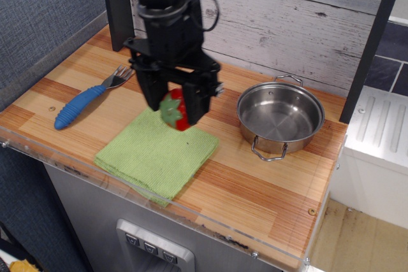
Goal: Put strawberry on middle of green cloth.
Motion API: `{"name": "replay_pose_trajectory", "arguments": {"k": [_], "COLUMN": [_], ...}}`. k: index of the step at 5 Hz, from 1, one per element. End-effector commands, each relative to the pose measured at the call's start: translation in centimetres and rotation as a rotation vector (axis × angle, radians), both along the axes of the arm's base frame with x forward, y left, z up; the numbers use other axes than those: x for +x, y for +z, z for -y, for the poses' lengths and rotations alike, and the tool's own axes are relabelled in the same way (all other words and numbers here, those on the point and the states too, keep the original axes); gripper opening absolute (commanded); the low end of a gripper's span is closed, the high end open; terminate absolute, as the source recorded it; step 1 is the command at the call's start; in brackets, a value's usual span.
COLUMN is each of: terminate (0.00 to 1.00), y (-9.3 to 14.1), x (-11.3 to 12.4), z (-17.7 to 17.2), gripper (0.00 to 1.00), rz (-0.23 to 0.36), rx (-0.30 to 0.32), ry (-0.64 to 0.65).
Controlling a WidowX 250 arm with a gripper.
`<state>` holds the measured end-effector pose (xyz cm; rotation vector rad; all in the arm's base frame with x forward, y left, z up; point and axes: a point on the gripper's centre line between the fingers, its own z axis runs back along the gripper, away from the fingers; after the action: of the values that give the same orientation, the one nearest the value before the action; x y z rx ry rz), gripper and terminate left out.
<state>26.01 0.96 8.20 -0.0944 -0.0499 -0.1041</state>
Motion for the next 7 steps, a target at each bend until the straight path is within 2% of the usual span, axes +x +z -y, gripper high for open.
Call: {"name": "replay_pose_trajectory", "arguments": {"k": [1,2,3,4,5,7], "terminate": [0.0,0.0,0.0,0.0,0.0,0.0], "y": [-0.7,-1.2,-1.5,-1.2,0.2,3.4], "x": [-0.7,-1.3,-1.5,-1.5,-1.1,0.9], "z": [-1.8,-2.2,-2.7,-2.9,-3.0,-2.8], "gripper": [0.0,0.0,1.0,1.0,1.0,1.0], "rz": [-0.027,-0.054,-0.088,-0.074,-0.034,0.048], "rx": [0.056,0.074,0.056,0.049,0.037,0.056], "ry": [0.008,0.008,0.037,0.039,0.037,0.035]}}
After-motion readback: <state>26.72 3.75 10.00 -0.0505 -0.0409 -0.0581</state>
